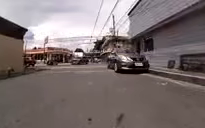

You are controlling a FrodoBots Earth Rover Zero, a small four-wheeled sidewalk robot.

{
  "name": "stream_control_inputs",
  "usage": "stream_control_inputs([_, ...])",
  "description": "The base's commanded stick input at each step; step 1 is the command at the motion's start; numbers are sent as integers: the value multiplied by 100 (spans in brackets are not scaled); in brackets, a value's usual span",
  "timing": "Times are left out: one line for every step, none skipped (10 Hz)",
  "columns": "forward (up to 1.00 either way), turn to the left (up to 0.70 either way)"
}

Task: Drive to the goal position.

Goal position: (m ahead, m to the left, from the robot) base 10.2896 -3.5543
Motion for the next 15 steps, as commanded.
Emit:
stream_control_inputs([70, 0])
stream_control_inputs([70, 0])
stream_control_inputs([70, 0])
stream_control_inputs([70, 0])
stream_control_inputs([70, 0])
stream_control_inputs([70, 0])
stream_control_inputs([70, 0])
stream_control_inputs([70, 0])
stream_control_inputs([70, 0])
stream_control_inputs([70, 0])
stream_control_inputs([70, 0])
stream_control_inputs([70, 0])
stream_control_inputs([70, 0])
stream_control_inputs([70, 0])
stream_control_inputs([70, 0])
